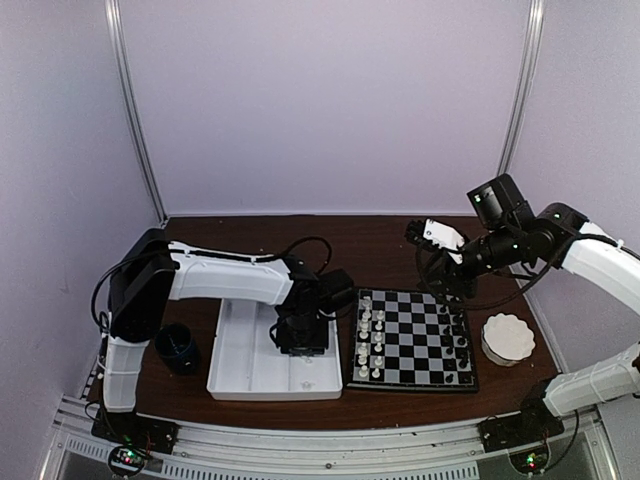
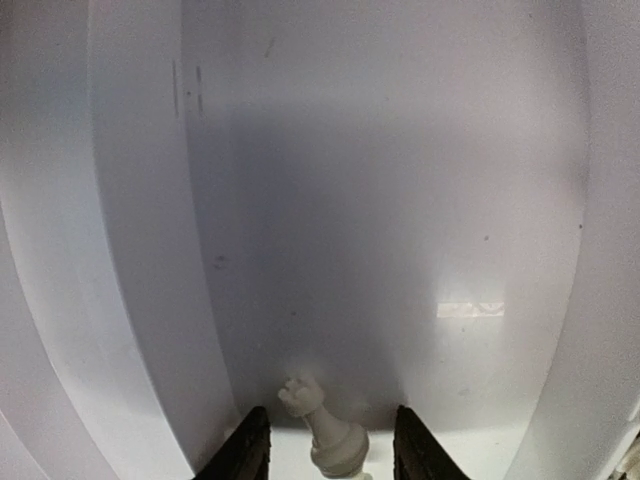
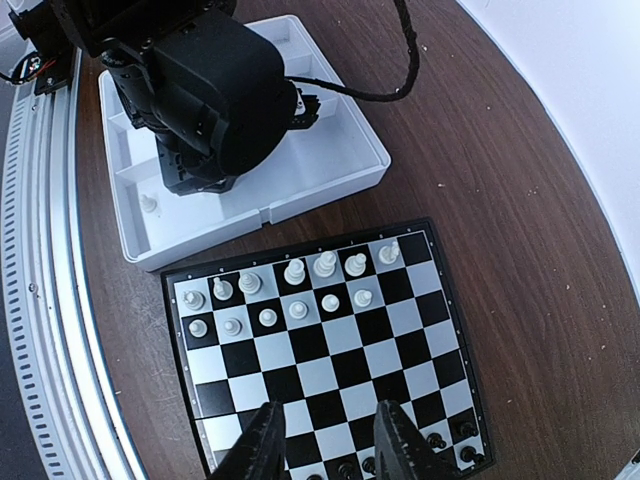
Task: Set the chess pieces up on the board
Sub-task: Pick up the pawn from the storage box.
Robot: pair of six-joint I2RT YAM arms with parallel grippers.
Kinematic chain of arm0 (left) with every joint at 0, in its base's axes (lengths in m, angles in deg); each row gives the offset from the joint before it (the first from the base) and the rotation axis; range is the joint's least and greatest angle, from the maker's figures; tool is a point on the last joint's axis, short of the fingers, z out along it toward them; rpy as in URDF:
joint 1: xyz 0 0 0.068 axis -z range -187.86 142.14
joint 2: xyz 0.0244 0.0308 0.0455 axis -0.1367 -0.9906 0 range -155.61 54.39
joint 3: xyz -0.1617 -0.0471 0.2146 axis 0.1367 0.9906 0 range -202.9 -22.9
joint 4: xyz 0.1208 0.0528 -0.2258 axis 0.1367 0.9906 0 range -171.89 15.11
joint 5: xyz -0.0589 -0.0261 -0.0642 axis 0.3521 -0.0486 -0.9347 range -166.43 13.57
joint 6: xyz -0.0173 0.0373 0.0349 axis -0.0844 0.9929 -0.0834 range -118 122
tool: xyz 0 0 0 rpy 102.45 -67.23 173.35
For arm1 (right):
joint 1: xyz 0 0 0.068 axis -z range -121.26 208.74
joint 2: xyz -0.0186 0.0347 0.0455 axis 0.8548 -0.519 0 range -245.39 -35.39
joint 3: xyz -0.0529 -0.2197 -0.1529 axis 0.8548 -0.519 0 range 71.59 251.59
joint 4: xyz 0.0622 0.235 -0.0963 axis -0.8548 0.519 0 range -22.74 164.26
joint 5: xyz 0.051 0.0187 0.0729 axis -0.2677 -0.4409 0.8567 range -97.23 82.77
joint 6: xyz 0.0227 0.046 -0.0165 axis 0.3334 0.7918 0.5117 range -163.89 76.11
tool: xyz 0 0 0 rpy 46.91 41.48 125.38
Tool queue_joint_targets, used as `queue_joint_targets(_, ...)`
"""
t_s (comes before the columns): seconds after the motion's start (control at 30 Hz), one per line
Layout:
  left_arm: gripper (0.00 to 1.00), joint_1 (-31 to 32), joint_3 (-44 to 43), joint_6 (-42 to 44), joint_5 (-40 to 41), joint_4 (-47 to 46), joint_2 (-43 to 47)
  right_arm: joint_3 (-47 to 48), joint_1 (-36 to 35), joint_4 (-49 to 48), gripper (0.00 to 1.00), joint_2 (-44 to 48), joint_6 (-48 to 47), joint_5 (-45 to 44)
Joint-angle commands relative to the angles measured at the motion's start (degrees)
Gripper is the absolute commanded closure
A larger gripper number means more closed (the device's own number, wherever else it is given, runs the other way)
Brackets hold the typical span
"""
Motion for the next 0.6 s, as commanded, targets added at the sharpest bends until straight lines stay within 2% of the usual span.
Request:
queue_joint_targets(0.0,0.58,0.43,1.29,-0.08,0.33,2.47,0.59,-0.18,-0.29,-0.88,0.67,-0.51,0.19,-0.94)
queue_joint_targets(0.17,0.63,1.0,3.38,-0.06,-0.92,2.5,2.35,-0.25,-0.3,-0.8,0.67,-1.04,0.33,-0.83)
queue_joint_targets(0.57,0.8,1.02,4.82,1.37,-3.24,2.42,2.57,0.08,-0.29,-0.98,0.68,-1.78,0.46,-1.1)
